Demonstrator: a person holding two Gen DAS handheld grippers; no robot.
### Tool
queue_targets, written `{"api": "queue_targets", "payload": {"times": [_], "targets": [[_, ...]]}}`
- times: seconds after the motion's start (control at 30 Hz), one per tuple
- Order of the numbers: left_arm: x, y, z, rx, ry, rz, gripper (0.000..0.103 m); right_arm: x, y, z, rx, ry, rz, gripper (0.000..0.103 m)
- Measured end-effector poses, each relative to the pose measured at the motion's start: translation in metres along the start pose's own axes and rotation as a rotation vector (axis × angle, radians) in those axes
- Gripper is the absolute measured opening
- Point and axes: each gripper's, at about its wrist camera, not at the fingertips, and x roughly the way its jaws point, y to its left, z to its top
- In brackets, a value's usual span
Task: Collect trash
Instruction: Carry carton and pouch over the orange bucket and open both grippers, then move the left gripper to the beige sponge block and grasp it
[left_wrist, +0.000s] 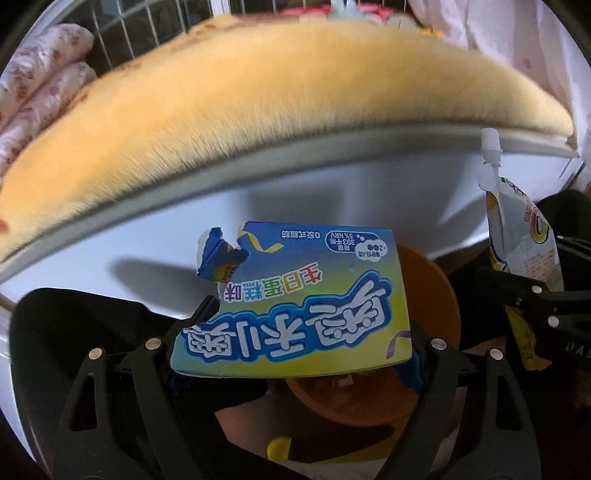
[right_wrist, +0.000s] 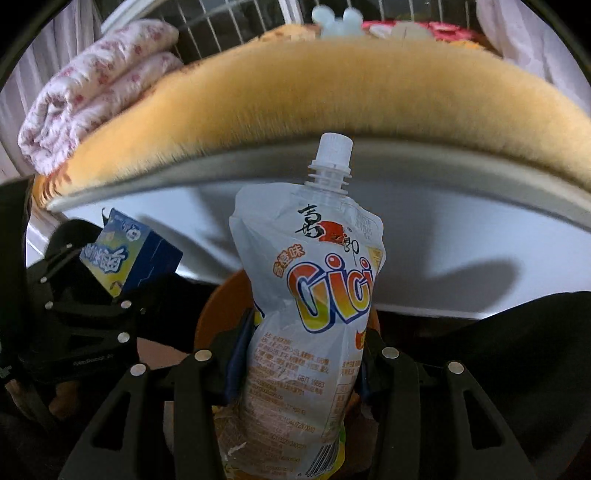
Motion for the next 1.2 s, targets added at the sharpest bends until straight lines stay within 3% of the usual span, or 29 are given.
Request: {"api": "queue_targets", "payload": {"times": [0.17,0.37,0.47,0.7,1.0,1.2], "targets": [[0.023,0.005,0.002,-0.017,0.073,0.007,0.081,0.022,0.000,-0.005,0.007,0.060,-0.008,0.046],[0.027,-0.001,0.006,-0.012,0.087,0.006,0.083,0.030,0.003,-0.009,-0.001,0.087,-0.012,0.049],[0.031,-0.004,0.008,0.001,0.102,0.014,0.086,0.030,0.006,-0.011,-0.010,0.084,-0.026,0.064],[0.023,-0.003,0.006,-0.018,0.094,0.000,0.086,0.017,0.008,-0.013,0.005,0.049,-0.046,0.066],[-0.008,0.002,0.009,-0.015,0.005,0.009,0.086,-0.011,-0.012,-0.014,0.037,-0.010,-0.063,0.067],[-0.072,-0.005,0.050,0.036,-0.184,-0.012,0.088,-0.053,-0.027,-0.005,0.060,-0.118,-0.073,0.074]]}}
